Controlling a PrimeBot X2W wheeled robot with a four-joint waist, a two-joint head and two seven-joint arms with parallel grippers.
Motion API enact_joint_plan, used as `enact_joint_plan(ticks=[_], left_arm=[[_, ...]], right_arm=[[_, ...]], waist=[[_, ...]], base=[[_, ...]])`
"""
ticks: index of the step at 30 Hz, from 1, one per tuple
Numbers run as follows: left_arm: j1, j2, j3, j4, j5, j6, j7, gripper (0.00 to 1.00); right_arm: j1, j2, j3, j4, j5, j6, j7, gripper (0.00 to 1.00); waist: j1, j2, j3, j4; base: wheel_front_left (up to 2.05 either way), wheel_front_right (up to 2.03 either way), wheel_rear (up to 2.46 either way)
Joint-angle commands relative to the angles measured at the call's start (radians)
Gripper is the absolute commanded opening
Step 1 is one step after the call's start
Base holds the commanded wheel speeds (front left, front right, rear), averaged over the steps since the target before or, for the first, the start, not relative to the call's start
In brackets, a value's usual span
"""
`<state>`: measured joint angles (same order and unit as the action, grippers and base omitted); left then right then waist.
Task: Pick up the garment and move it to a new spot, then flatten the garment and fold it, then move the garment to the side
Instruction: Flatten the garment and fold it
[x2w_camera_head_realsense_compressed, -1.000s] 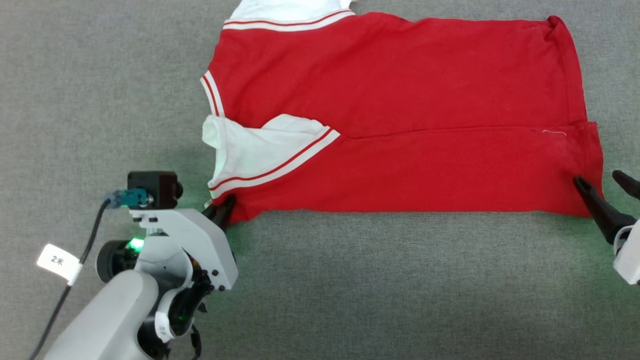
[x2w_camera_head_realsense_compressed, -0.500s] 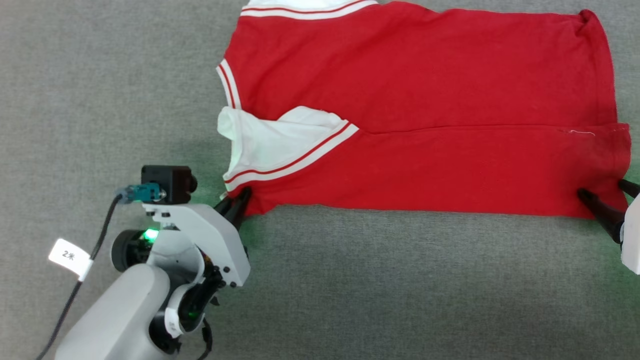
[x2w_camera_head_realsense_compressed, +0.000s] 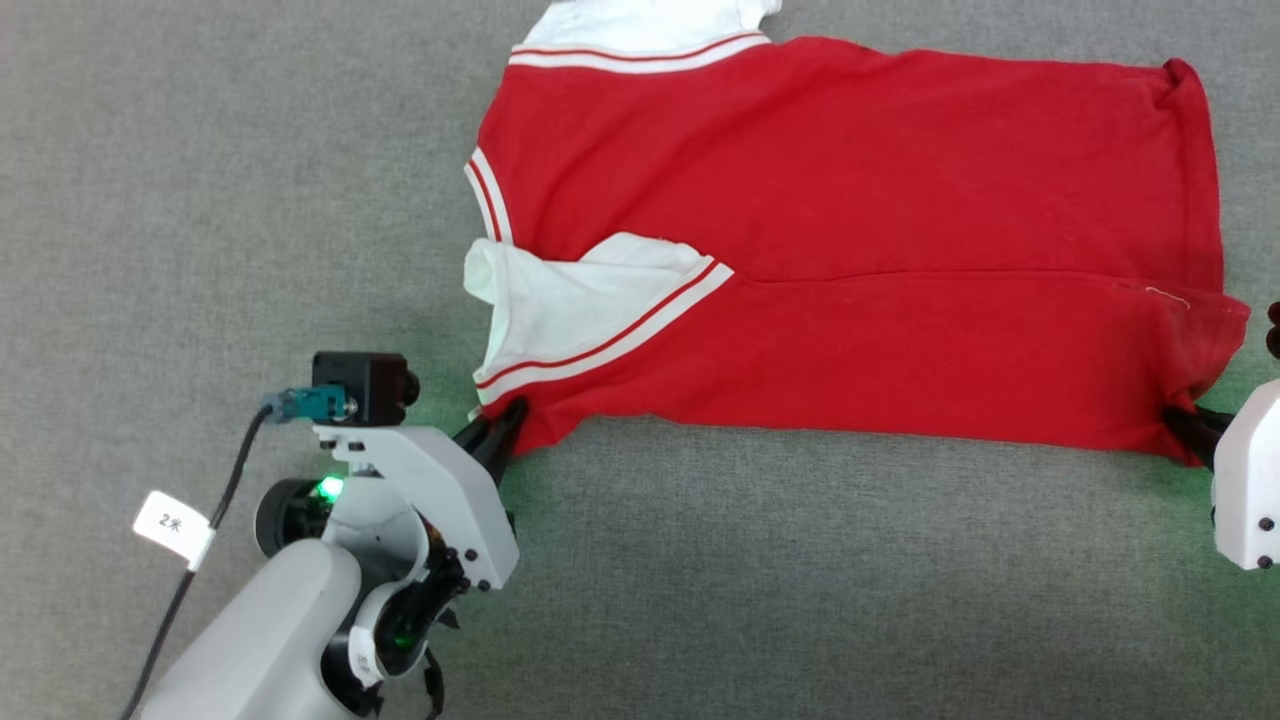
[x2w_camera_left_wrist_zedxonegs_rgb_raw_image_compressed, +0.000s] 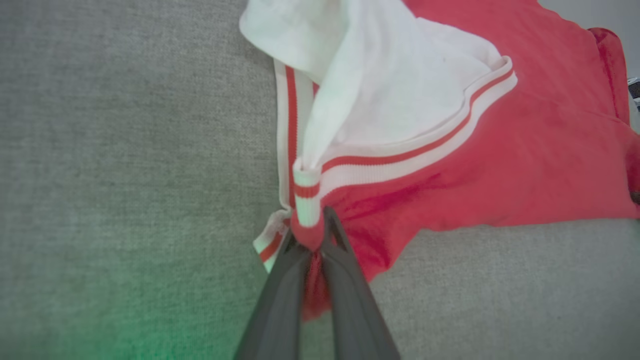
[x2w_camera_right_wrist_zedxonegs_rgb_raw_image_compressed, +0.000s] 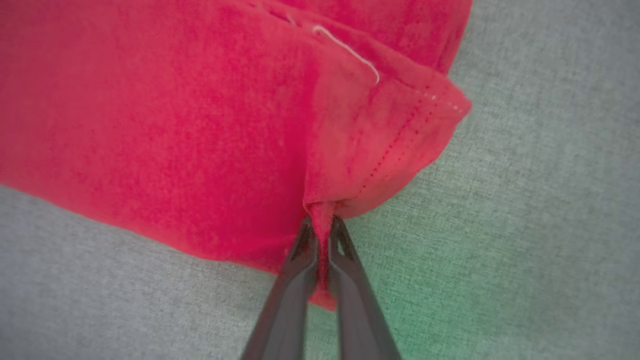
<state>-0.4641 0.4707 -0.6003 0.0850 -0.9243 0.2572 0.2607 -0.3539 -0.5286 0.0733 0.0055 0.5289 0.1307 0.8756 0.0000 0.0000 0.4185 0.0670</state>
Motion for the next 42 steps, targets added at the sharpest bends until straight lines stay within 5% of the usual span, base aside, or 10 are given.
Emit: enact_joint_plan(ticks=[1, 9, 22, 23, 24, 25, 35, 42], left_arm=[[0.044, -0.002, -0.018, 0.027, -0.011, -0.002, 0.011, 0.00], [0.130, 0.031, 0.004, -0.020, -0.048, 0.002, -0.003, 0.00], [0.340, 0.073, 0.031, -0.248, -0.091, 0.087, -0.033, 0.00], [0.343, 0.070, 0.038, -0.256, -0.093, 0.088, -0.042, 0.25], [0.343, 0.072, 0.043, -0.259, -0.091, 0.091, -0.049, 0.76], [0.342, 0.078, 0.045, -0.262, -0.083, 0.094, -0.054, 1.00], [0.318, 0.123, 0.163, -0.324, -0.044, 0.128, -0.163, 1.00], [0.150, 0.133, 0.225, -0.266, 0.019, 0.090, -0.249, 1.00]], right_arm=[[0.038, 0.000, 0.015, 0.023, 0.006, 0.000, 0.003, 0.00], [0.077, -0.033, 0.003, -0.002, 0.039, 0.000, -0.010, 0.00], [0.270, -0.035, -0.070, -0.140, 0.055, 0.000, 0.004, 0.00], [0.277, -0.029, -0.077, -0.149, 0.050, 0.000, -0.002, 0.00], [0.280, -0.022, -0.087, -0.157, 0.044, 0.000, -0.012, 0.37], [0.282, -0.015, -0.094, -0.161, 0.035, 0.000, -0.022, 1.00], [0.266, 0.081, -0.171, -0.273, -0.005, 0.000, -0.139, 1.00], [0.207, 0.175, -0.139, -0.282, -0.039, 0.000, -0.305, 1.00]], waist=[[0.0000, 0.0000, -0.013, -0.004], [0.0000, 0.0000, -0.076, -0.008], [0.0000, 0.0000, -0.095, 0.000], [0.0000, 0.0000, -0.096, -0.001], [0.0000, 0.0000, -0.098, -0.003], [0.0000, 0.0000, -0.099, -0.005], [0.0000, 0.0000, -0.123, -0.036], [0.0000, 0.0000, -0.111, -0.085]], base=[[0.00, 0.00, 0.00], [0.00, 0.00, 0.00], [0.00, 0.00, 0.00], [0.00, 0.00, 0.00], [0.00, 0.00, 0.00], [0.00, 0.00, 0.00], [0.00, 0.00, 0.00], [0.00, 0.00, 0.00]])
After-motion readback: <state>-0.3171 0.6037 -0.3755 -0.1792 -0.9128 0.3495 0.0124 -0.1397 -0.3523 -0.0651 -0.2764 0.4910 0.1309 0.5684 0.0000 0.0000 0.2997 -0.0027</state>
